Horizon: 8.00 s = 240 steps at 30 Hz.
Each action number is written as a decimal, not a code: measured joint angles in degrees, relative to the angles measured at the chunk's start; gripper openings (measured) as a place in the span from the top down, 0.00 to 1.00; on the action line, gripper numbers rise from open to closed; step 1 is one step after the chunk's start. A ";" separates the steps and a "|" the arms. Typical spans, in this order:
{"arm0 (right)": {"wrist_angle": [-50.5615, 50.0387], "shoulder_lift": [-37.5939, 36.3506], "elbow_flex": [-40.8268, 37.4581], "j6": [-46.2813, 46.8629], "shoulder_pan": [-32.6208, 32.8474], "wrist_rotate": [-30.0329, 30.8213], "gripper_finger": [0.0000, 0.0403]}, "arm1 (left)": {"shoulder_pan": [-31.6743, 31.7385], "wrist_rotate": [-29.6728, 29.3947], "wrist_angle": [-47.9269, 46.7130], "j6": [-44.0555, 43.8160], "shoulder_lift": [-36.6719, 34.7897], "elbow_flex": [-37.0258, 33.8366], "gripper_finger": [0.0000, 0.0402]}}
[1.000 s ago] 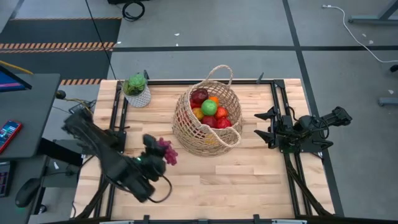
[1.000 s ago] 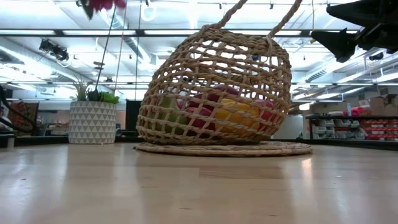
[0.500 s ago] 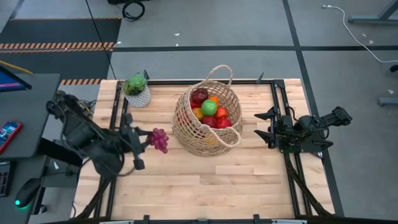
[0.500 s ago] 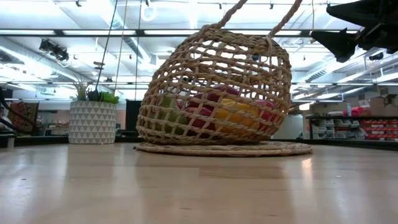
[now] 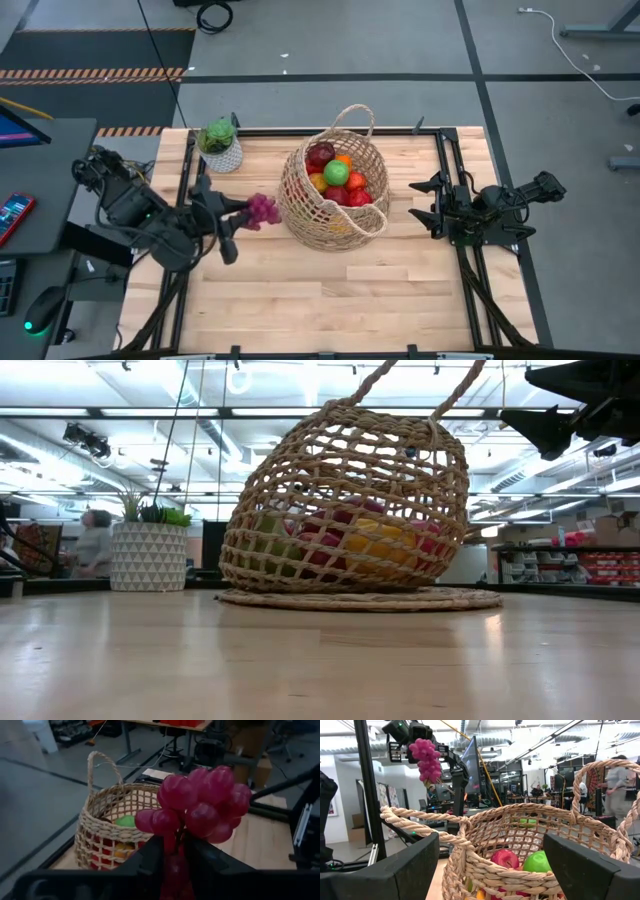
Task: Build produce basket
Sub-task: Put the red grapes into the brown basket
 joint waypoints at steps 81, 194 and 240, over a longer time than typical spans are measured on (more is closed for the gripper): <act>0.00 0.01 -0.01 0.01 -0.02 0.00 0.11 | 2.10 1.91 -1.59 83.55 0.04 -0.04 0.88; 0.00 -0.01 0.00 0.00 0.00 0.00 0.11 | 5.97 30.02 17.99 2.32 0.04 -0.04 0.84; 0.39 -0.01 -0.01 0.00 0.00 0.00 0.11 | 45.72 35.25 35.11 41.55 27.11 -0.04 0.81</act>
